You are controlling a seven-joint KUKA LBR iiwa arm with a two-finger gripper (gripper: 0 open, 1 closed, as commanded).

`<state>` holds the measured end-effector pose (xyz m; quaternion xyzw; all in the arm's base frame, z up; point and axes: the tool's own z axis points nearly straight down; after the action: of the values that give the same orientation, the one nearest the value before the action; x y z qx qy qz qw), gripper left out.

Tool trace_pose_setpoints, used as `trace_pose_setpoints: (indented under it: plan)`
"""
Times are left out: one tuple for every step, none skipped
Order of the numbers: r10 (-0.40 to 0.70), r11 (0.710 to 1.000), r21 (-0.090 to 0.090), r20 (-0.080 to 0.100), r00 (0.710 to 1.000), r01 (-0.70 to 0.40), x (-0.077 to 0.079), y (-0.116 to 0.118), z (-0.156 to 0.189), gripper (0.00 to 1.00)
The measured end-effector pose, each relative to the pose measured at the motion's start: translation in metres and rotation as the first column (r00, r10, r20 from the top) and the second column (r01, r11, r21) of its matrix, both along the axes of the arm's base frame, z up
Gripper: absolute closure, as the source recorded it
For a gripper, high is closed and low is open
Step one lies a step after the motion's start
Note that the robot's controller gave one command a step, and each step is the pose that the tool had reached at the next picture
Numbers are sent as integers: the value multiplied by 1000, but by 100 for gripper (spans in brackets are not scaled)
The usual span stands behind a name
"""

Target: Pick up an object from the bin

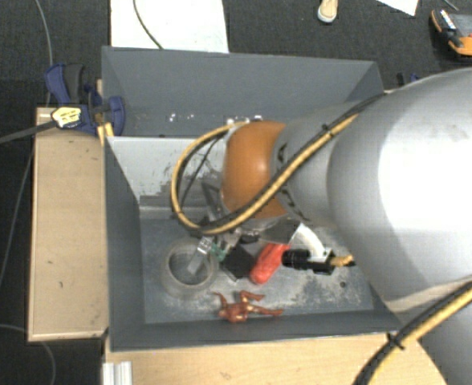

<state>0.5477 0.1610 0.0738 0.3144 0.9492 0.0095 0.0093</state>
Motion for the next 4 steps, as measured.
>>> trace_pose_setpoints:
  plan:
    - [349, 937, -14, 11, 937, -349, -22, 18, 4, 0]
    - [-166, 986, 3, 4, 986, 166, -3, 0, -3, 100]
    - [-166, 986, 3, 4, 986, 166, -3, 0, -3, 100]
    - [-165, 986, -2, -6, 986, 165, -6, -2, 12, 100]
